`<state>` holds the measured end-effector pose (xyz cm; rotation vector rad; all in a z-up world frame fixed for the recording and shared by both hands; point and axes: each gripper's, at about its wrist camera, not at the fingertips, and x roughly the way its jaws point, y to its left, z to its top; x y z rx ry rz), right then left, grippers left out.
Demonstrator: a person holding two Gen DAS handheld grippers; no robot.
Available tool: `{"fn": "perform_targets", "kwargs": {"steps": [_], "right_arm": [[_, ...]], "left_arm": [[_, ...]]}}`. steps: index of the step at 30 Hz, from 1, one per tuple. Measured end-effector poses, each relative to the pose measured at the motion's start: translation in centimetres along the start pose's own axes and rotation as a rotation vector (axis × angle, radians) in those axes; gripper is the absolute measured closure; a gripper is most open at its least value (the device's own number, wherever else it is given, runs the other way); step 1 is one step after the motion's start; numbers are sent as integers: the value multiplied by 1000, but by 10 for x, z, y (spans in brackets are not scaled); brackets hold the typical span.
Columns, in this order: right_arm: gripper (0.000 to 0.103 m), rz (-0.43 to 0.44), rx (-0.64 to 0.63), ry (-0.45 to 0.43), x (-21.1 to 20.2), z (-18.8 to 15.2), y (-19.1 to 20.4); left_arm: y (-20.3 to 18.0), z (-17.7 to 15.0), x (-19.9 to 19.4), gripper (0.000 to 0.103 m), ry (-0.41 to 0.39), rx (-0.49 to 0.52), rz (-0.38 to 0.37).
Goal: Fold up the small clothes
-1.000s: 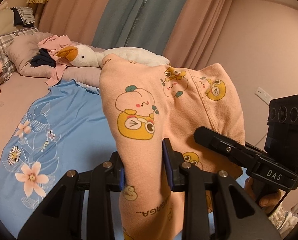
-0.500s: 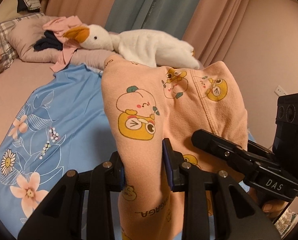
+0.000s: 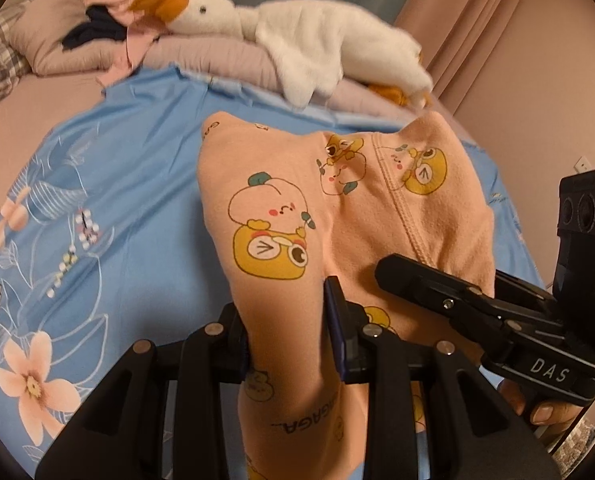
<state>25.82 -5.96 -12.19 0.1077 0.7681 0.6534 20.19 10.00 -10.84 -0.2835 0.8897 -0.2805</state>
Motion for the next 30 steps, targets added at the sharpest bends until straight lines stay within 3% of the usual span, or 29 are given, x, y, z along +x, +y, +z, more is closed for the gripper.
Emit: {"fn": "perform_targets", "kwargs": {"steps": [5, 10, 13, 15, 16, 19, 21, 25, 27, 30], "right_arm": [[70, -10, 49, 80, 25, -5, -14], [69, -91, 83, 174, 53, -15, -30], [62, -108, 101, 182, 55, -19, -40], [52, -133, 112, 191, 53, -21, -45], [48, -146, 117, 193, 54, -23, -48], [46, -144, 153, 191, 47, -28, -55], [46, -138, 164, 187, 38, -32, -53], [35, -150, 116, 200, 26, -50, -39], [35, -193, 76, 242, 33, -61, -37], [34, -233, 17, 225, 37, -66, -33]], "left_arm": [[9, -7, 27, 74, 61, -21, 36], [20, -15, 49, 69, 116, -31, 91], [28, -18, 52, 56, 121, -48, 101], [32, -18, 51, 30, 118, -51, 138], [33, -19, 51, 25, 119, -52, 157], [39, -23, 47, 14, 128, -62, 180], [43, -29, 42, 0, 145, -68, 221], [50, -39, 33, 0, 151, -105, 240], [50, -44, 31, 0, 146, -111, 254], [46, -47, 29, 0, 150, -107, 282]]}}
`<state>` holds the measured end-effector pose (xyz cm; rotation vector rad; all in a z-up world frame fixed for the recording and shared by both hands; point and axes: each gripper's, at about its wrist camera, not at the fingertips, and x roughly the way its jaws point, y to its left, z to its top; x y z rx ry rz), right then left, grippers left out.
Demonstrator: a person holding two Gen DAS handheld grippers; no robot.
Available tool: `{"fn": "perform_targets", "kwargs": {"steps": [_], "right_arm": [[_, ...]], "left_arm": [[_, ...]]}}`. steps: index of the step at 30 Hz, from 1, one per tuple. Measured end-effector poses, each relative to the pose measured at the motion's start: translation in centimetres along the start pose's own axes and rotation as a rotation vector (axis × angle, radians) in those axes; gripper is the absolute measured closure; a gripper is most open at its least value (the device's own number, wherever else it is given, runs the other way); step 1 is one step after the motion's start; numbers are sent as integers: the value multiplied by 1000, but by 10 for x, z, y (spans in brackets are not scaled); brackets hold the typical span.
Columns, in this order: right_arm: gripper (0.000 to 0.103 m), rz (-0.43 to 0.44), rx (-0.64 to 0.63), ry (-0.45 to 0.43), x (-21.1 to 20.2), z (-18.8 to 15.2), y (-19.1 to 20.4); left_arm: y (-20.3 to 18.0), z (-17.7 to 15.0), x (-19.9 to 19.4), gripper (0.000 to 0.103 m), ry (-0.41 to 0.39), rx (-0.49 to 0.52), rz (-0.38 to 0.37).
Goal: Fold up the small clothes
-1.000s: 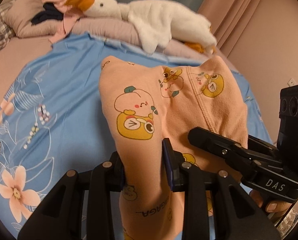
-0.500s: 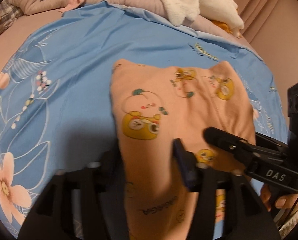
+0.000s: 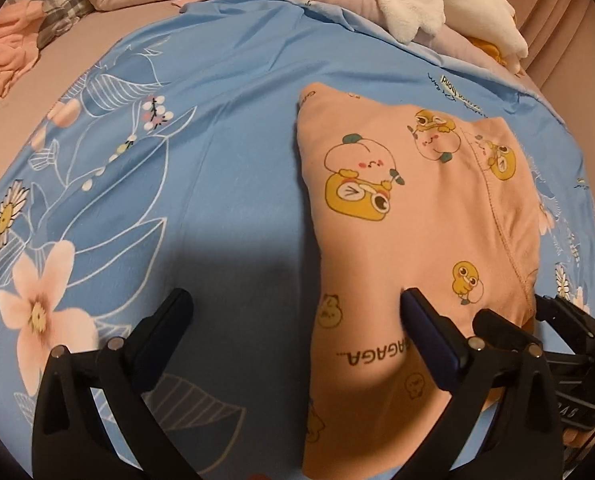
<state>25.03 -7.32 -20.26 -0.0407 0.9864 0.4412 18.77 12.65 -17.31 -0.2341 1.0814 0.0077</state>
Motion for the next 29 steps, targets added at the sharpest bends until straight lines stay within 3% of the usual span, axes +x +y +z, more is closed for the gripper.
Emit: {"fn": "perform_targets", "kwargs": {"steps": [3, 7, 11, 21, 29], "right_arm": [[34, -30, 15, 15, -7, 1, 4], [32, 0, -7, -22, -39, -8, 16], [3, 2, -40, -53, -73, -21, 28], [2, 30, -82, -157, -144, -46, 51], [2, 41, -84, -194, -173, -65, 62]], "left_arm": [[-4, -3, -12, 0, 27, 0, 19], [-9, -13, -45, 0, -21, 2, 21], [-14, -25, -80, 0, -11, -4, 49], [-37, -62, -166, 0, -101, 19, 62], [-45, -81, -196, 0, -132, 41, 96]]}}
